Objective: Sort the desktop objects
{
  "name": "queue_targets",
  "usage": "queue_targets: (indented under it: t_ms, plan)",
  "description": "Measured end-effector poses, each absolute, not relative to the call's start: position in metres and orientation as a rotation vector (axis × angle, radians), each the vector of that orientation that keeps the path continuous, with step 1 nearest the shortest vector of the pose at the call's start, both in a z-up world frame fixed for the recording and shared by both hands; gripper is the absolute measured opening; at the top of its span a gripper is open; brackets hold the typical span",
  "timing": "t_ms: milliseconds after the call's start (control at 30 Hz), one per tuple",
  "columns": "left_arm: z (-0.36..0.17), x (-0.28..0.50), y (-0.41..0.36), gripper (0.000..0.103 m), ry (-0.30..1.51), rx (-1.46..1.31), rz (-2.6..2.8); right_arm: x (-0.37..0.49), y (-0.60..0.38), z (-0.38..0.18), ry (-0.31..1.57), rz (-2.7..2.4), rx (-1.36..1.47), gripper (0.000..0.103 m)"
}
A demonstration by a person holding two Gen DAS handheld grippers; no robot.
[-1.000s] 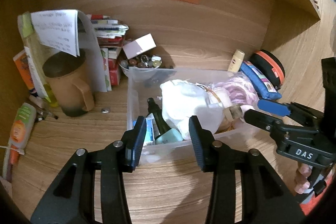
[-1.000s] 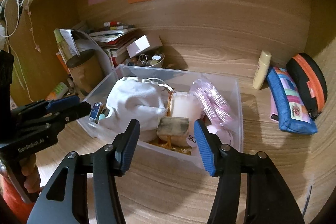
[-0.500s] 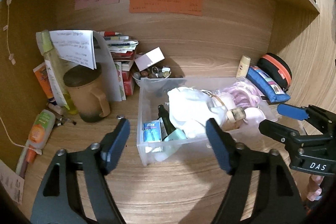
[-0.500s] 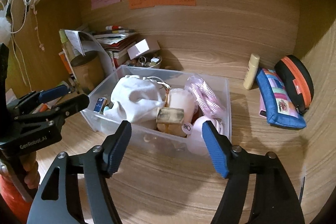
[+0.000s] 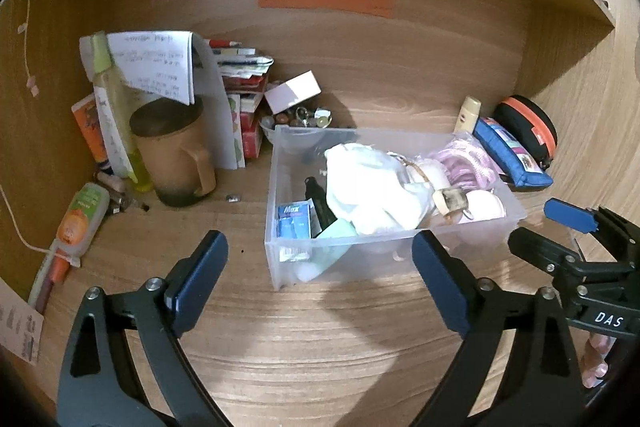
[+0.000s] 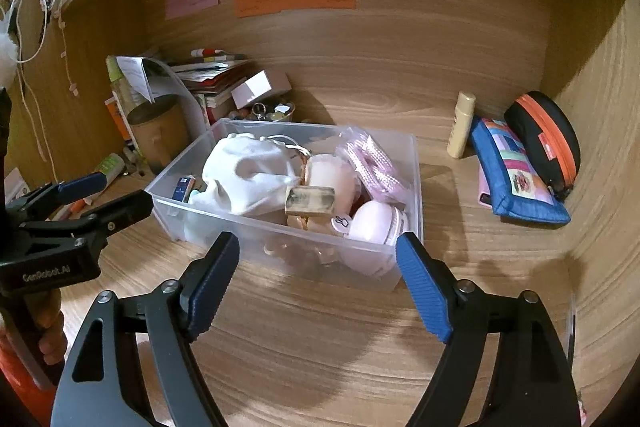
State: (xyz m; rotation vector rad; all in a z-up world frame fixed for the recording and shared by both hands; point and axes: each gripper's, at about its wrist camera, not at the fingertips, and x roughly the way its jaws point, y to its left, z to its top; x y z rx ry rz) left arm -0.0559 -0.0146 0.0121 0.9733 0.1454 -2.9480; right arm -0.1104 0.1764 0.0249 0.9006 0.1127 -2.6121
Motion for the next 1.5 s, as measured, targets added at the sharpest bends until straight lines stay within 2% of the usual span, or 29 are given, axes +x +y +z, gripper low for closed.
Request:
queue_targets:
  t_ms: [200,367,1400,1500]
  plan:
    - [0.009,-0.057,-0.014,0.094,0.146,1.01,-2.939,-0.107,0.177,0.024,0.12,-2.604,0.905,0.079]
    - [0.011,-0.055,-0.013,0.097,0.137,0.992,-2.933,-0.105,0.176,0.024,0.128,-2.599,0.905,0.083]
    - [0.009,-0.051,-0.004,0.098,0.108,0.978,-2.987,-0.107,0.181,0.024,0.11,-2.591,0.92,0.085]
    - [0.009,-0.05,-0.004,0.101,0.113,0.974,-2.985,-0.107,0.182,0.024,0.113,-2.592,0.918,0.085]
